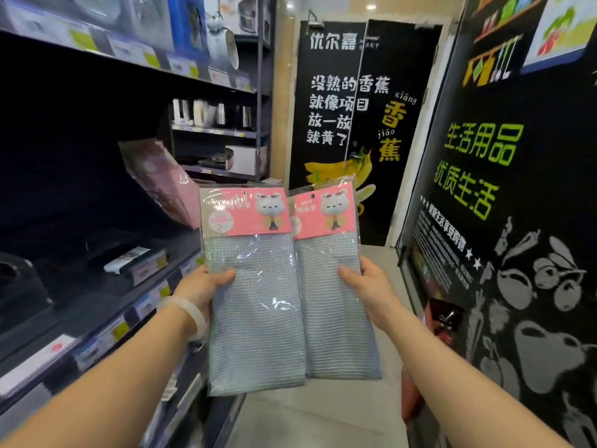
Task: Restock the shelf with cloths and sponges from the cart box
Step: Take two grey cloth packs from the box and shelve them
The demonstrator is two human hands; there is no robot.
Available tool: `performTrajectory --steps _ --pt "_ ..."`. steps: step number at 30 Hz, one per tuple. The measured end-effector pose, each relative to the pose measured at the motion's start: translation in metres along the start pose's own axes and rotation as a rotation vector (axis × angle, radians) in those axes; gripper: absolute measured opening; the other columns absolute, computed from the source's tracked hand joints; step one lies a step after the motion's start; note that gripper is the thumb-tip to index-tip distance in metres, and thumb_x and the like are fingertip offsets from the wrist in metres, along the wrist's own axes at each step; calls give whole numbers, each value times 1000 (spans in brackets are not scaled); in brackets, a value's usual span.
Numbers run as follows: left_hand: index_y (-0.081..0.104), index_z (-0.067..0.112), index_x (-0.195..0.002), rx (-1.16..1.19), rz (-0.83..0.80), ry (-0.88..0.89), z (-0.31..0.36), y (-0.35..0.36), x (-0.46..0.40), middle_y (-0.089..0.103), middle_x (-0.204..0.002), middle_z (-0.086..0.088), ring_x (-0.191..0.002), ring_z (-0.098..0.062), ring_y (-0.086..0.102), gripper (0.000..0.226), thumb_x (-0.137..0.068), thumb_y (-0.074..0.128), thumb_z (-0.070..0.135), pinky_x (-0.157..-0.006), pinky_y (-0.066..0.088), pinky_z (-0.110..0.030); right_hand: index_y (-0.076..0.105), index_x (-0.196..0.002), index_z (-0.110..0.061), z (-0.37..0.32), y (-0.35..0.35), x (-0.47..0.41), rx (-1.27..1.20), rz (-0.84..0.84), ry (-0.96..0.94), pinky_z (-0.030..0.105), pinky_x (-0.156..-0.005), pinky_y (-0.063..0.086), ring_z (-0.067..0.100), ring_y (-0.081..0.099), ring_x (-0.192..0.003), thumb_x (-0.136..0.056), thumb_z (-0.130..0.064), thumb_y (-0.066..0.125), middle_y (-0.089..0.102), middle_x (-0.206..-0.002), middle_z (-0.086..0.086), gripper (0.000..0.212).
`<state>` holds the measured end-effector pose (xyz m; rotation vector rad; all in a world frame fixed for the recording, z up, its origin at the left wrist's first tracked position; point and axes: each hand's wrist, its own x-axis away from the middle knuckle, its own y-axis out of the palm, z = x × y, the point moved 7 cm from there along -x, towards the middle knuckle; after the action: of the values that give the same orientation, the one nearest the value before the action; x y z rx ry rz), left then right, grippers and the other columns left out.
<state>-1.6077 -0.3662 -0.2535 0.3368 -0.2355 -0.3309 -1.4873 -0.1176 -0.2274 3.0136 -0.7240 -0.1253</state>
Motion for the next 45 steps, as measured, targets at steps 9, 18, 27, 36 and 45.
performTrajectory --steps 9,18,27,36,45 --pt "60 -3 -114 -11 72 78 66 7 -159 70 -87 -14 -66 -23 68 27 -88 52 -6 -60 59 -32 58 -102 -9 -22 41 -191 -1 -102 -72 23 -62 58 18 65 -78 -92 2 53 66 -96 8 16" --pt "62 9 -102 0 244 150 113 -37 -244 74 -73 -4 -72 -21 67 21 -92 49 -3 -56 55 -30 61 -99 -12 4 119 -341 -93 -311 7 46 -87 52 30 65 -91 -91 -1 55 66 -106 16 16" --pt "62 12 -94 90 634 301 142 -94 -286 74 -68 -3 -58 -15 71 20 -94 46 0 -59 53 -33 61 -102 -7 15 238 -502 -122 -642 81 29 -59 58 15 69 -65 -92 1 51 69 -86 7 16" --pt "62 13 -92 112 914 442 173 -120 -283 72 -61 4 -51 -9 69 18 -93 49 0 -58 59 -27 62 -91 -17 -14 354 -575 -79 -922 1 40 -76 53 23 64 -76 -89 -3 59 67 -90 7 14" --pt "63 14 -94 95 964 392 179 -150 -291 70 -72 -6 -64 -22 66 19 -94 47 5 -77 51 -40 60 -107 -8 3 450 -585 -132 -1104 -21 33 -74 51 20 64 -77 -93 -8 55 67 -88 5 14"
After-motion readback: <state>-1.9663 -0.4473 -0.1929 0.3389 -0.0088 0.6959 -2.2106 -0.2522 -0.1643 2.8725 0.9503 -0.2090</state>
